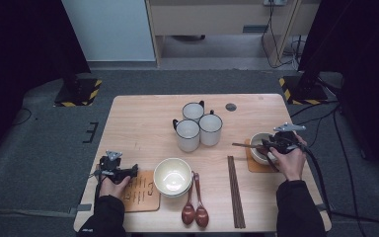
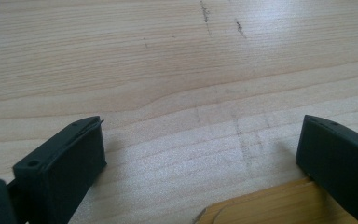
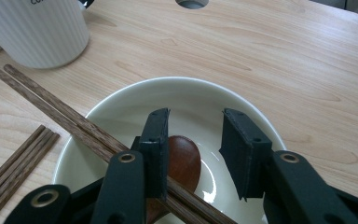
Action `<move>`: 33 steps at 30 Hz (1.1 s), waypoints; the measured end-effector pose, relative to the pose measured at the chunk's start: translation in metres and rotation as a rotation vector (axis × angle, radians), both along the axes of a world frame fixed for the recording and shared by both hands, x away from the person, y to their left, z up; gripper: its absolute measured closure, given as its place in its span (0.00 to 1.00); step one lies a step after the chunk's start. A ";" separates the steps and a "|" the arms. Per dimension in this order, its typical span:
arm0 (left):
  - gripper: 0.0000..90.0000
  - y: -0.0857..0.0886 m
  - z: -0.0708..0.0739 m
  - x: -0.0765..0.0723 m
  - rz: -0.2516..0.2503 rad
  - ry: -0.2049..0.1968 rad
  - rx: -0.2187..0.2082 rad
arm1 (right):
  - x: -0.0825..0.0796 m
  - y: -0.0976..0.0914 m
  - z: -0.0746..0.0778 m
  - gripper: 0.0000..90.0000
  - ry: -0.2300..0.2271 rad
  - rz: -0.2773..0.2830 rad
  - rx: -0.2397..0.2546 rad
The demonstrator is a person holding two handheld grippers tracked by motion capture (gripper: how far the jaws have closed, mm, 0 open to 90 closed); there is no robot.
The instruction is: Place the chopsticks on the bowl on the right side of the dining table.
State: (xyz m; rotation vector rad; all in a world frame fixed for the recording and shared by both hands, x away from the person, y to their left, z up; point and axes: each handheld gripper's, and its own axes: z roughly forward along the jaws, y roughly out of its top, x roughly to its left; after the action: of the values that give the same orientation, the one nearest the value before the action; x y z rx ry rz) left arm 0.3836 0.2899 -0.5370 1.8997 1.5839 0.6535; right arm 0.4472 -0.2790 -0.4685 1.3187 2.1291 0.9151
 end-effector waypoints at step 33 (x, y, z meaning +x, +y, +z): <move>0.00 0.000 0.000 0.000 0.000 0.000 0.000 | -0.040 -0.026 0.023 0.75 -0.071 -0.015 0.064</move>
State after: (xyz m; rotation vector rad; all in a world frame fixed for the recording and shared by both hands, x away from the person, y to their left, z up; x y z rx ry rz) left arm 0.3836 0.2899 -0.5370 1.8993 1.5839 0.6535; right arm 0.4072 -0.3052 -0.4456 1.3112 2.0491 1.0161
